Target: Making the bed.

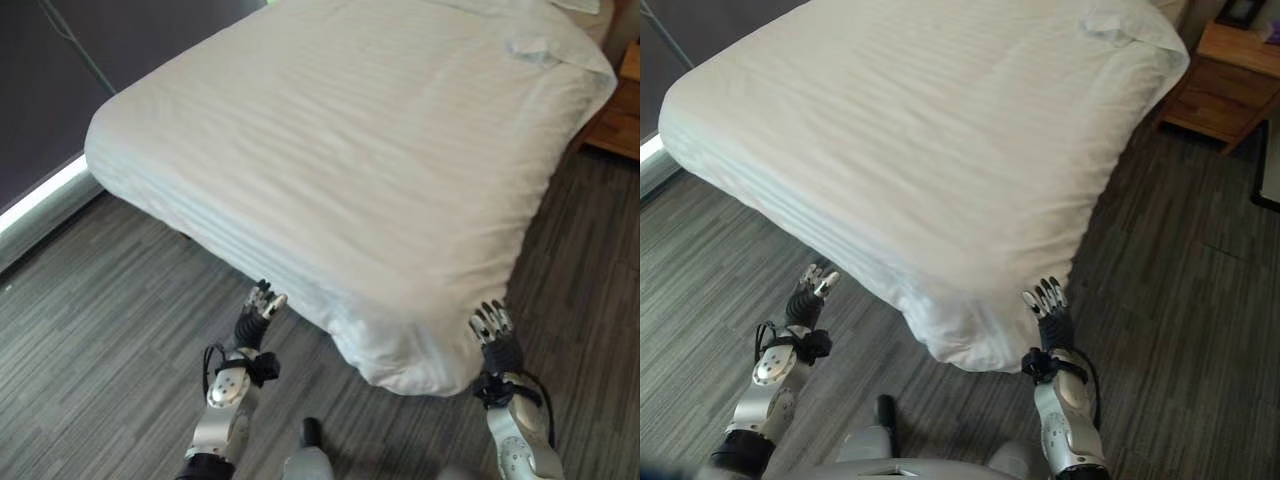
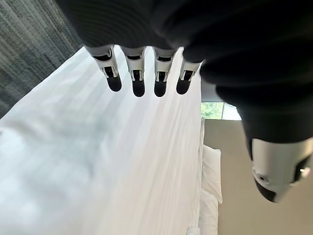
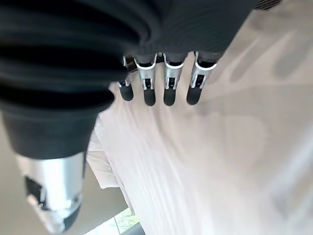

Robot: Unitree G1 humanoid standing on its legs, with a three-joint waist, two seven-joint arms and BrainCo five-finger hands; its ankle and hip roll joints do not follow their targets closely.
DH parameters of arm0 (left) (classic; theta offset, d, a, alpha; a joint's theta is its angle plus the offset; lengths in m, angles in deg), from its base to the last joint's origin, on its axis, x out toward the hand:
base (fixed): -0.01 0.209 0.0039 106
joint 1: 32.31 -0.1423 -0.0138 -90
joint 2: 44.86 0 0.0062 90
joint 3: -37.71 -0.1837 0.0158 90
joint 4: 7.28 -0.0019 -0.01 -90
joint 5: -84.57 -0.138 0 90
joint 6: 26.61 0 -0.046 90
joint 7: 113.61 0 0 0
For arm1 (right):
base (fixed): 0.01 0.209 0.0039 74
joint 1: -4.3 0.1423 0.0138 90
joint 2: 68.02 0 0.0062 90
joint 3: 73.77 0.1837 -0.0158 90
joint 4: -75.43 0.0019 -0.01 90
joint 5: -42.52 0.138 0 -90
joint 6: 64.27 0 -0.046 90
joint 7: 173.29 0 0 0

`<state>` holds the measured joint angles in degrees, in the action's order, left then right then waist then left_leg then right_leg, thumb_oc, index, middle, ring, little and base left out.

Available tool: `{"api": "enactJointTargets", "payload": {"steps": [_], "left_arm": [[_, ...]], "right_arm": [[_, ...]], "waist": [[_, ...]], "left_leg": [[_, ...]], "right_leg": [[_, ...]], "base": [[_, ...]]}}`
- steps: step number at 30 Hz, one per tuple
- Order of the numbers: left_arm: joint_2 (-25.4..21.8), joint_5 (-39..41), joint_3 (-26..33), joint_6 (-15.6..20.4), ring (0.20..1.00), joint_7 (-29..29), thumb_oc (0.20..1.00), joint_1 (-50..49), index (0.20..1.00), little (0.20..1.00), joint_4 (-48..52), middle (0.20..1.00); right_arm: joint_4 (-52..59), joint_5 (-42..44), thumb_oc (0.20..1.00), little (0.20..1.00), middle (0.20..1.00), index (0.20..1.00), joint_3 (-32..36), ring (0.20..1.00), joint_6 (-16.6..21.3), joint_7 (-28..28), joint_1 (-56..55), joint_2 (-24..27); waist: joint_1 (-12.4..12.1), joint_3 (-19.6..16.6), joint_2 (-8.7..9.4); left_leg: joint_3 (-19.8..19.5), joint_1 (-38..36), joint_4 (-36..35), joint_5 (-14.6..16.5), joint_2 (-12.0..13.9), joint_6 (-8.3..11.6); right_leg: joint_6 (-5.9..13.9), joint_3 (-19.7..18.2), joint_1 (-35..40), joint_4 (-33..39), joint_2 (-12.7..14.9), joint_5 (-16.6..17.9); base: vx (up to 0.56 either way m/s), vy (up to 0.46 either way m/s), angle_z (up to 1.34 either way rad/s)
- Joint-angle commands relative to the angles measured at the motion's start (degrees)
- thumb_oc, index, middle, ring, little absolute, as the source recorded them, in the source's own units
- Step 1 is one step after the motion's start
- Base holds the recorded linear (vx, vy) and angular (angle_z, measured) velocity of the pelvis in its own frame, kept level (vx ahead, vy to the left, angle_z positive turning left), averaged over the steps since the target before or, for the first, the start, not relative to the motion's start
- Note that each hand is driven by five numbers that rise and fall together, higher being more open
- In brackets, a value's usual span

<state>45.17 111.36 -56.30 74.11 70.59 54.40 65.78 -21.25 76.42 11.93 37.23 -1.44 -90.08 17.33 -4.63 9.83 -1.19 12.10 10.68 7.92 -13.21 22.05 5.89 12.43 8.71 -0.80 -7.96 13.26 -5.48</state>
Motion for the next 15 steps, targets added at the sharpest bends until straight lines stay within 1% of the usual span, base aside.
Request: {"api": "enactJointTargets", "payload": {"steps": [1, 2, 3, 4, 5, 6, 7, 8, 10, 11, 12, 13, 14, 15], "left_arm": [[-0.92, 0.97, -1.15, 1.33, 1.000, -2.21, 1.000, 1.24, 1.000, 1.000, 0.57, 1.000], [-0.24, 0.34, -1.80, 1.30, 1.000, -2.43, 1.000, 1.34, 1.000, 1.000, -0.35, 1.000], [0.89, 0.06, -2.58, 1.26, 1.000, -2.10, 1.000, 1.74, 1.000, 1.000, -1.46, 1.000], [1.61, 1.24, -2.88, 1.20, 1.000, -2.52, 1.000, 1.62, 1.000, 1.000, -1.19, 1.000], [2.08, 2.53, -3.00, 1.07, 1.000, -3.25, 1.000, 0.81, 1.000, 1.000, -0.59, 1.000], [2.09, 3.46, -2.59, 0.61, 1.000, -4.09, 1.000, -0.28, 1.000, 1.000, 0.50, 1.000], [2.07, 3.47, -2.61, 0.60, 1.000, -4.09, 1.000, -0.30, 1.000, 1.000, 0.53, 1.000], [1.52, 3.98, -2.04, 0.40, 1.000, -5.48, 1.000, -1.46, 1.000, 1.000, 1.83, 1.000], [0.76, 2.87, -2.16, 0.43, 1.000, -6.69, 1.000, -2.54, 1.000, 1.000, 3.83, 1.000], [0.74, 2.86, -2.18, 0.41, 1.000, -6.69, 1.000, -2.65, 1.000, 1.000, 3.89, 1.000], [0.21, 1.13, -2.05, 0.74, 1.000, -6.85, 1.000, -2.89, 1.000, 1.000, 4.49, 1.000], [-0.15, 0.42, -1.25, 1.00, 1.000, -6.48, 1.000, -3.12, 1.000, 1.000, 5.33, 1.000], [-0.14, 1.08, 0.66, 1.45, 1.000, -5.61, 1.000, -3.42, 1.000, 1.000, 6.53, 1.000], [-0.15, 1.08, 0.66, 1.45, 1.000, -5.61, 1.000, -3.43, 1.000, 1.000, 6.53, 1.000]], "right_arm": [[9.18, -2.44, 1.000, 1.000, 1.000, 1.000, 3.96, 1.000, 3.86, 1.92, -0.86, 5.22], [9.11, -3.77, 1.000, 1.000, 1.000, 1.000, 4.71, 1.000, 3.90, 1.39, -0.56, 6.11], [8.71, -4.43, 1.000, 1.000, 1.000, 1.000, 5.76, 1.000, 4.36, 0.49, -0.15, 7.02], [7.76, -3.97, 1.000, 1.000, 1.000, 1.000, 6.25, 1.000, 4.57, 0.18, 0.40, 7.09], [6.91, -3.28, 1.000, 1.000, 1.000, 1.000, 6.78, 1.000, 4.87, 0.10, 0.74, 6.94], [7.43, -2.03, 1.000, 1.000, 1.000, 1.000, 8.10, 1.000, 4.89, 0.56, -0.22, 6.62], [7.45, -2.03, 1.000, 1.000, 1.000, 1.000, 8.12, 1.000, 4.88, 0.57, -0.25, 6.60], [7.55, -1.92, 1.000, 1.000, 1.000, 1.000, 9.49, 1.000, 4.78, 1.11, -2.11, 6.11], [7.79, -2.99, 1.000, 1.000, 1.000, 1.000, 10.02, 1.000, 4.41, 1.85, -2.81, 5.76], [7.85, -3.02, 1.000, 1.000, 1.000, 1.000, 10.01, 1.000, 4.39, 1.83, -2.91, 5.72], [7.57, -4.20, 1.000, 1.000, 1.000, 1.000, 10.17, 1.000, 4.32, 1.76, -2.96, 5.43], [7.55, -4.87, 1.000, 1.000, 1.000, 1.000, 10.15, 1.000, 4.29, 1.59, -3.15, 4.97], [8.31, -5.28, 1.000, 1.000, 1.000, 1.000, 9.80, 1.000, 4.46, 1.56, -3.52, 3.43], [8.32, -5.29, 1.000, 1.000, 1.000, 1.000, 9.80, 1.000, 4.45, 1.56, -3.53, 3.42]], "waist": [[2.65, 0.24, 0.78], [2.72, 0.96, 1.15], [2.15, 2.05, 1.60], [1.76, 2.50, 2.22], [1.28, 2.48, 3.36], [1.44, 1.81, 4.44], [1.38, 1.72, 4.44], [1.36, -0.06, 5.27], [1.00, -1.41, 5.41], [0.98, -1.38, 5.39], [1.12, -1.92, 5.24], [1.17, -2.32, 4.90], [1.72, -3.74, 3.87], [1.72, -3.71, 3.88]], "left_leg": [[-2.86, 1.85, -11.99, -6.50, 2.03, 4.09], [-5.08, 1.11, -11.94, -6.75, 1.67, 3.57], [-9.63, 1.37, -9.32, -6.53, -0.13, 2.97], [-14.78, 1.72, -5.35, -4.31, -3.35, 1.96], [-18.88, 1.74, -0.97, 0.04, -8.01, 0.98], [-18.00, 0.92, 1.59, 4.04, -10.88, 0.06], [-17.96, 1.03, 1.64, 4.00, -10.88, 0.02], [-16.35, -0.06, 5.29, 7.84, -15.27, -1.92], [-18.52, -0.20, 7.70, 10.56, -21.71, -3.47], [-18.50, -0.12, 8.26, 11.02, -21.75, -3.57], [-18.91, -0.49, 7.96, 12.52, -24.11, -4.58], [-19.02, -1.51, 6.43, 13.66, -25.55, -5.58], [-19.50, -4.74, -0.04, 13.38, -27.83, -7.34], [-19.50, -4.83, -0.13, 13.33, -27.84, -7.34]], "right_leg": [[-5.56, -2.36, 5.75, -0.76, -2.84, -4.13], [-6.11, -2.68, 5.37, -1.69, -3.47, -4.38], [-6.69, -3.41, 5.01, -1.56, -4.18, -3.51], [-6.99, -4.25, 4.89, -0.70, -4.69, -2.65], [-7.39, -5.60, 4.64, 0.96, -4.94, -1.11], [-7.62, -6.23, 5.08, 3.55, -4.93, 0.55], [-7.59, -6.27, 5.03, 3.70, -4.93, 0.70], [-7.94, -6.98, 4.83, 6.19, -5.62, 2.78], [-8.38, -8.44, 4.49, 7.91, -7.07, 4.62], [-8.31, -8.43, 4.72, 8.01, -7.06, 4.53], [-8.42, -9.50, 4.45, 8.88, -7.89, 5.31], [-8.43, -10.17, 4.56, 9.43, -8.52, 5.71], [-8.38, -10.54, 4.03, 10.72, -10.05, 7.01], [-8.38, -10.54, 4.08, 10.74, -10.04, 7.01]], "base": [[-0.27, -0.656, -0.11], [-0.28, -0.591, 0.07], [-0.25, -0.427, -0.50], [-0.30, -0.469, -0.59], [-0.23, -0.458, -0.53], [-0.14, -0.328, -0.44], [-0.09, -0.336, -1.03], [-0.02, -0.253, -1.11], [0.01, -0.235, -0.76], [0.01, -0.122, -0.49], [0.03, -0.066, -0.42], [0.05, -0.080, -0.30], [0.05, -0.027, -0.24], [0.02, 0.009, -0.21]]}}
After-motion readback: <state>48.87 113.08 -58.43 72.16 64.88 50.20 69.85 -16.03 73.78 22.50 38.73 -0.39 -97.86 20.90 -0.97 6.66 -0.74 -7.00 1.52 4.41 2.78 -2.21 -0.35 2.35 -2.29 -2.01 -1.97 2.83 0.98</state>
